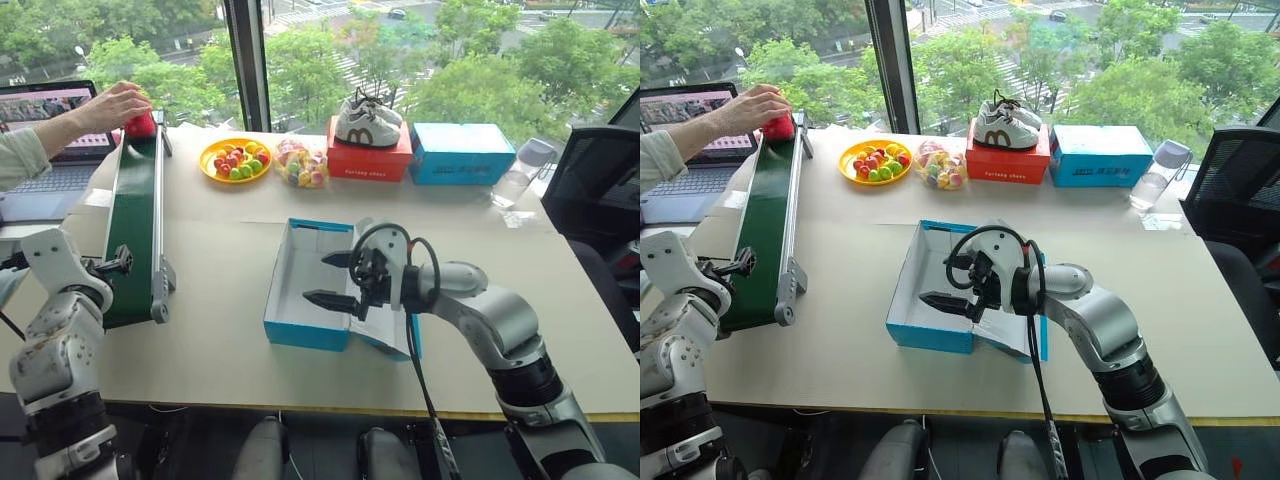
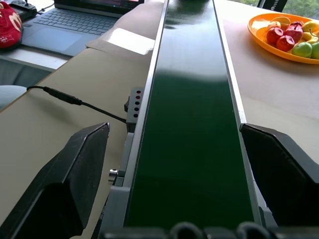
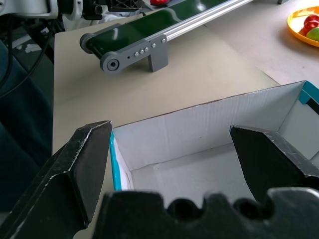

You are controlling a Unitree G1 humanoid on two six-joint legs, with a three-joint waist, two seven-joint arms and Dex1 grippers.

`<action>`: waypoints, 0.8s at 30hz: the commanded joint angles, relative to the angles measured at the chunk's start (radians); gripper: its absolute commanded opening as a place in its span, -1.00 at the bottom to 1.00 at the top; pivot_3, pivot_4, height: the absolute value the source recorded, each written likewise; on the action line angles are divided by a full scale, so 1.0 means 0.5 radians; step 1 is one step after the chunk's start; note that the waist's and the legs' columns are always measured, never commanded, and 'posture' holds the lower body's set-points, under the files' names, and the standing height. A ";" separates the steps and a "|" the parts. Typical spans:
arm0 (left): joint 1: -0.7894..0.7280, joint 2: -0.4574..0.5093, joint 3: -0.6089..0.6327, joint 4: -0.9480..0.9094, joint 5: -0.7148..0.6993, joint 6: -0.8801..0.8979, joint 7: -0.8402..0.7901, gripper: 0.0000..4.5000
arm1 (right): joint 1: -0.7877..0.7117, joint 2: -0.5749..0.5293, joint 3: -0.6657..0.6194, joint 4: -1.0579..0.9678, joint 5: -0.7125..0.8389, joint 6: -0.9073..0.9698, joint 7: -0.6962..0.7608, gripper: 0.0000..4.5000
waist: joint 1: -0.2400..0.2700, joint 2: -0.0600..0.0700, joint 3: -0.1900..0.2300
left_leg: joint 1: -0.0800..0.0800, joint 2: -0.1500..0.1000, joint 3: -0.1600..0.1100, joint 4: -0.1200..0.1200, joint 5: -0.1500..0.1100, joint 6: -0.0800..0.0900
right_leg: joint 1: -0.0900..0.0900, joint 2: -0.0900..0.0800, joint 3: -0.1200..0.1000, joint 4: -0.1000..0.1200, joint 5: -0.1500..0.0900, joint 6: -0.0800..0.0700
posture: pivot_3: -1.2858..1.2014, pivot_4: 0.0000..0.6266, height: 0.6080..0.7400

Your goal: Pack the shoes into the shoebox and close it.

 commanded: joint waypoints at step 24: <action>-0.139 0.120 -0.023 0.030 -0.036 0.253 0.025 1.00 | 0.094 0.084 -0.026 -0.120 -0.031 -0.074 -0.052 0.99 | 0.001 -0.009 0.000 | 0.000 0.001 0.001 0.000 0.001 -0.001 | -0.001 0.001 0.001 0.002 0.001 0.000 | 0.03 -0.52 0.87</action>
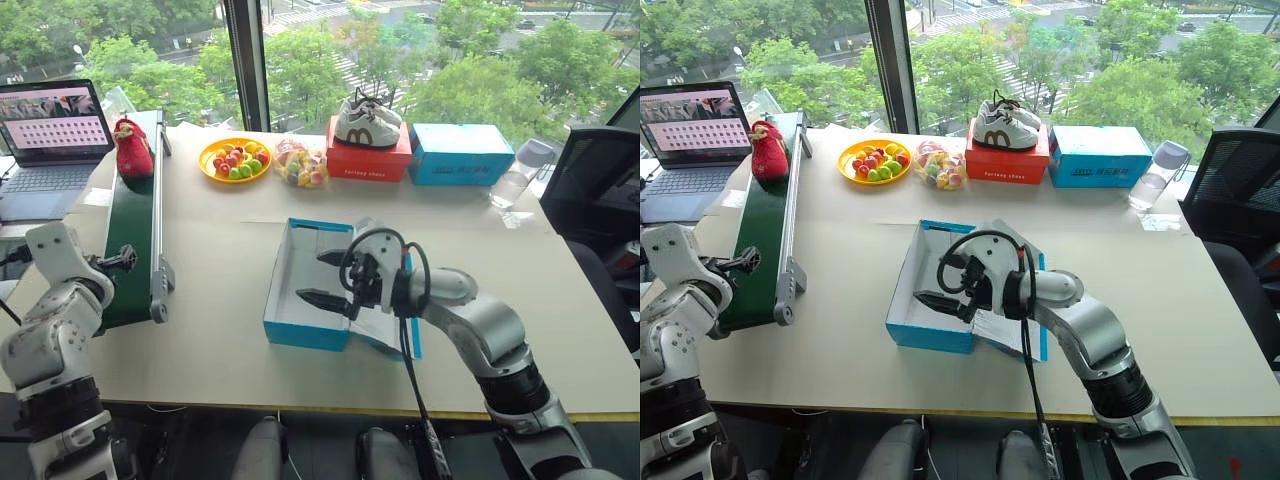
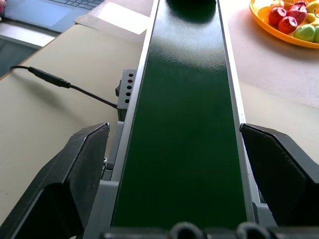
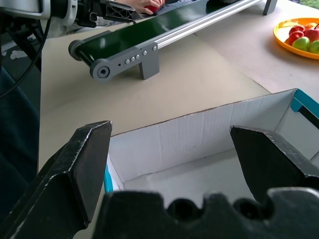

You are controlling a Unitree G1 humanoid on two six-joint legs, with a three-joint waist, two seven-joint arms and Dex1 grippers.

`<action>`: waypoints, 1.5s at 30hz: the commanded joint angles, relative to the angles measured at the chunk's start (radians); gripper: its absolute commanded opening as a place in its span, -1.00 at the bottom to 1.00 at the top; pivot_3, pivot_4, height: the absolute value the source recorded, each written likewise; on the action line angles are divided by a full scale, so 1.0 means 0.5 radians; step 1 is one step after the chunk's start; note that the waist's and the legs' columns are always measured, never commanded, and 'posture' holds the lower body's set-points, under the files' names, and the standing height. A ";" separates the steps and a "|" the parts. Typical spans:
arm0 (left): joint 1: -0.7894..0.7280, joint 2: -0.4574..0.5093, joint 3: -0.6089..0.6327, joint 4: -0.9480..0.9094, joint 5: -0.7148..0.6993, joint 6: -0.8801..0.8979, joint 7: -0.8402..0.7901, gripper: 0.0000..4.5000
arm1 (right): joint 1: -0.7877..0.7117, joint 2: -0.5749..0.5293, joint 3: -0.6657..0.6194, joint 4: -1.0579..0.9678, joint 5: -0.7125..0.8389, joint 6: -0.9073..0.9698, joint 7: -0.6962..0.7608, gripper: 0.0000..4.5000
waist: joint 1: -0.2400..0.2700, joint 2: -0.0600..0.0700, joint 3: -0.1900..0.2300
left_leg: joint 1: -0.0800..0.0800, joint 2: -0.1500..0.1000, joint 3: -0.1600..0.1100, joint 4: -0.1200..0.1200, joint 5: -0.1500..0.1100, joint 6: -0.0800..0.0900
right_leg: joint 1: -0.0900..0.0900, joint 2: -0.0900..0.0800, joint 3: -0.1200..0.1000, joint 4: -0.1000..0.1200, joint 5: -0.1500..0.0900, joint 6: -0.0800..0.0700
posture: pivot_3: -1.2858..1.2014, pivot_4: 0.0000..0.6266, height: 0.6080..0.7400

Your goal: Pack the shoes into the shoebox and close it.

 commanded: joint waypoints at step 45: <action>-0.070 -0.042 -0.063 0.006 0.027 0.134 0.020 0.24 | -0.021 -0.062 -0.090 -0.094 -0.010 -0.044 0.014 1.00 | 0.018 -0.001 0.000 | 0.001 0.000 0.001 0.001 0.000 0.000 | 0.000 0.000 0.000 0.002 0.000 0.000 | 0.03 -0.52 0.87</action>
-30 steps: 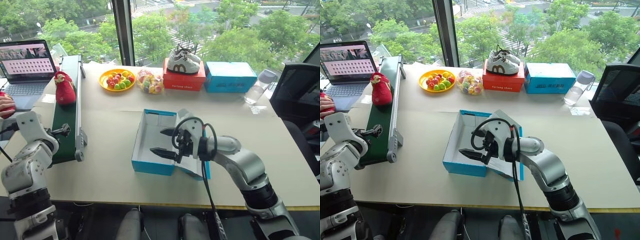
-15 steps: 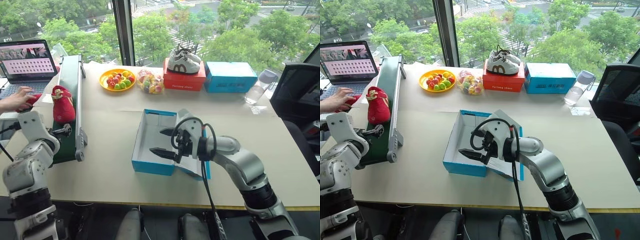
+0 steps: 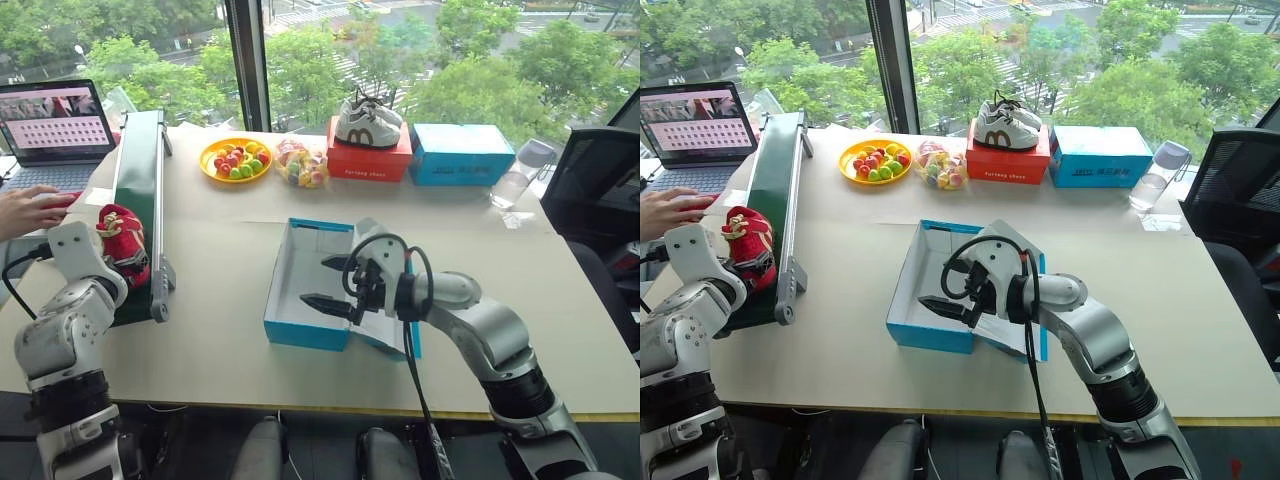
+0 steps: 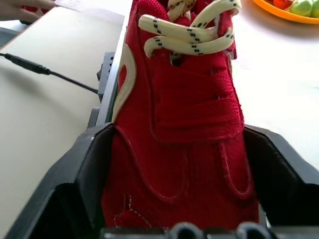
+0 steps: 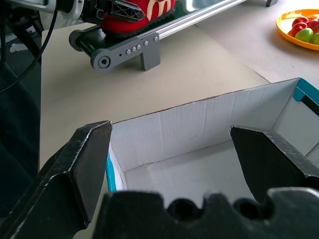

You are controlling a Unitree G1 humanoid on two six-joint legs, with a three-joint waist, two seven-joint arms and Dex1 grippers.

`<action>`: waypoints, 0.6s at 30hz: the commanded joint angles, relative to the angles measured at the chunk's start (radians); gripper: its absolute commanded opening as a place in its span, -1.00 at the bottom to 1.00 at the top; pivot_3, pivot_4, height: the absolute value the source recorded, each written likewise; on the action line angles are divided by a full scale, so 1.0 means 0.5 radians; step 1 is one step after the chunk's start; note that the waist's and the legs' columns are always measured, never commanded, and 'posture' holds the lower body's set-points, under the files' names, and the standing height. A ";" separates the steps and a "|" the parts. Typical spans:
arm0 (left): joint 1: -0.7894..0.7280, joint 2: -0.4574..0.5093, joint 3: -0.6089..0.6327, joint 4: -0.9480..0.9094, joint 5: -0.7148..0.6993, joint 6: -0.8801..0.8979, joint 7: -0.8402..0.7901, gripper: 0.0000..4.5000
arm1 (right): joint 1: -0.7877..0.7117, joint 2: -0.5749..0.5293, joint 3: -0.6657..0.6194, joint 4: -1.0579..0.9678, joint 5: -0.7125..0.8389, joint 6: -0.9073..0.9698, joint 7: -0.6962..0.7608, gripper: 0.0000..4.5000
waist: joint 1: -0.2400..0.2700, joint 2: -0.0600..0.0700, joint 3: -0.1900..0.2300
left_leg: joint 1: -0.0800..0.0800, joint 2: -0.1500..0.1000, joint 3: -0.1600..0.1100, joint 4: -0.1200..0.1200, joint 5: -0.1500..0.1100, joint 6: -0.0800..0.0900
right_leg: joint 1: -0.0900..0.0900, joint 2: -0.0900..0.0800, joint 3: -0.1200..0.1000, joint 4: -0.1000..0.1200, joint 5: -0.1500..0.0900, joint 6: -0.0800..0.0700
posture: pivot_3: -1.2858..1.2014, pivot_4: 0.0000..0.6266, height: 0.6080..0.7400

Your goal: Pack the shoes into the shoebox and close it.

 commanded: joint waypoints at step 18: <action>-0.041 -0.064 0.021 -0.046 -0.037 0.011 0.030 -0.90 | -0.053 -0.025 -0.098 -0.042 0.000 -0.046 -0.024 1.00 | 0.006 0.000 0.000 | 0.001 0.001 0.000 0.000 0.000 -0.001 | 0.000 0.000 0.000 0.001 0.002 -0.001 | 0.03 -0.52 0.87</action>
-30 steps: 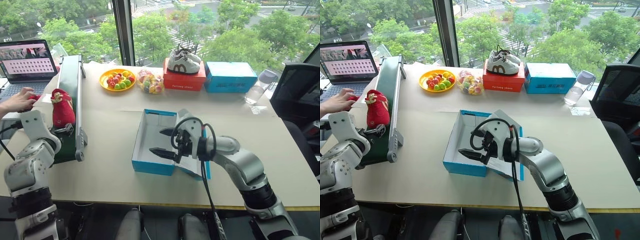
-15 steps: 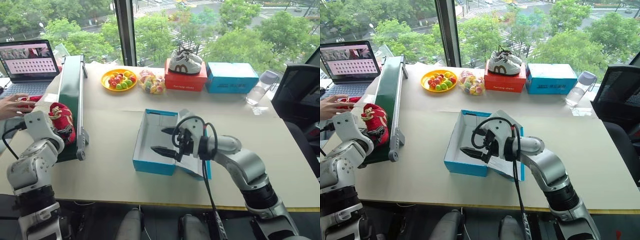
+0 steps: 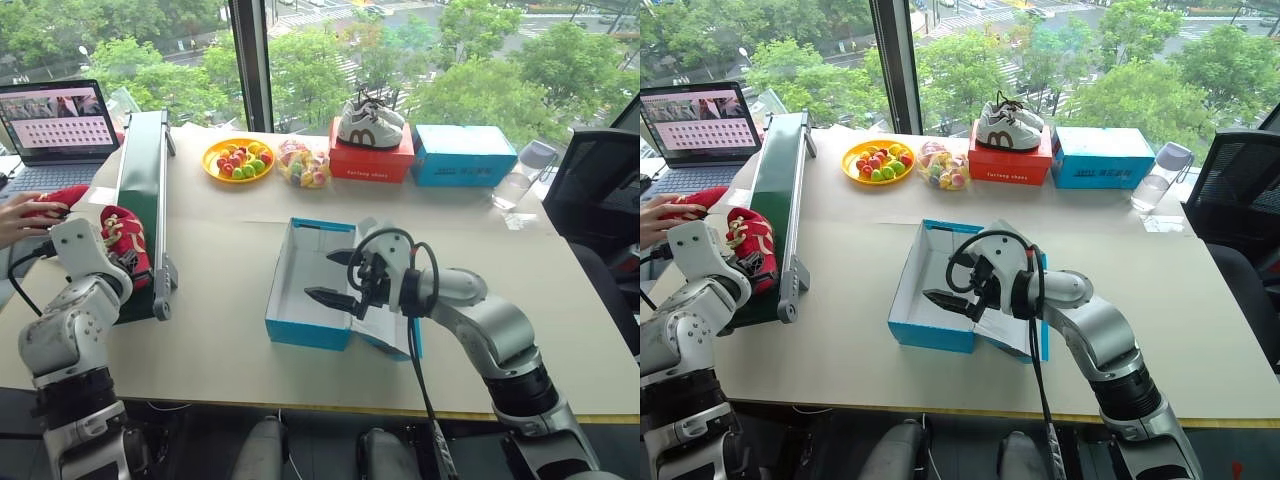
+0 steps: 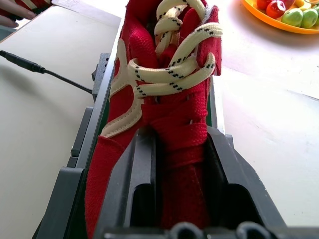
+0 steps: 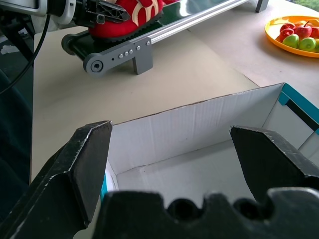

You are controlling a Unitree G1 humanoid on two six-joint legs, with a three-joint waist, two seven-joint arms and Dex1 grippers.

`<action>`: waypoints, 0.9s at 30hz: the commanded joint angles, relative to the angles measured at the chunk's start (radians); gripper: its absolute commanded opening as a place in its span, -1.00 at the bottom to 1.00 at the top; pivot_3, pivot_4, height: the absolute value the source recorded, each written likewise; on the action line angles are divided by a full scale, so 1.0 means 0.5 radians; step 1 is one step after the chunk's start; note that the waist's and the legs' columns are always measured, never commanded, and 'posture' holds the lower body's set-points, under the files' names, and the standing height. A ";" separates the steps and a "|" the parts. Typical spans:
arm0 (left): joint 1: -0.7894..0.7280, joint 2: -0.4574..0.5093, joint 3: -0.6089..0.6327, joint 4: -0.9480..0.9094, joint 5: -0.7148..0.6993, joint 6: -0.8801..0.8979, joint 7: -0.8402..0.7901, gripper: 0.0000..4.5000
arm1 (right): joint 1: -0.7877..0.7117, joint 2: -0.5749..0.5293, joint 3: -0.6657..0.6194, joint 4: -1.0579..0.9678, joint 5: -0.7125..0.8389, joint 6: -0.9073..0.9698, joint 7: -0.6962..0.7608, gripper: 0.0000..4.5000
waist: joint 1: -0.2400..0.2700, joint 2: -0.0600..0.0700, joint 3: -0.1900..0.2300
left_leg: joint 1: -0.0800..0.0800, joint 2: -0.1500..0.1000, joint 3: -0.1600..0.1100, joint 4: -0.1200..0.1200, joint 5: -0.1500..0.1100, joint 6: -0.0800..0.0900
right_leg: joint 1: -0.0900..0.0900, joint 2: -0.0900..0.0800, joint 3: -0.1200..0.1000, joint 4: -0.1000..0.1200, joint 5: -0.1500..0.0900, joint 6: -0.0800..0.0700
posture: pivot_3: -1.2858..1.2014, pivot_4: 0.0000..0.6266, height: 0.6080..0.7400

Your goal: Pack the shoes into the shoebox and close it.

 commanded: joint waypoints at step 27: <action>-0.095 -0.832 -0.749 -0.778 -1.120 -0.162 -0.302 -0.96 | -0.683 0.971 -1.272 0.435 1.400 1.007 -1.565 1.00 | -0.049 -0.011 0.001 | -0.020 0.000 -0.002 0.006 0.018 0.009 | -0.006 0.003 0.002 0.016 0.005 -0.001 | 0.03 -0.52 0.87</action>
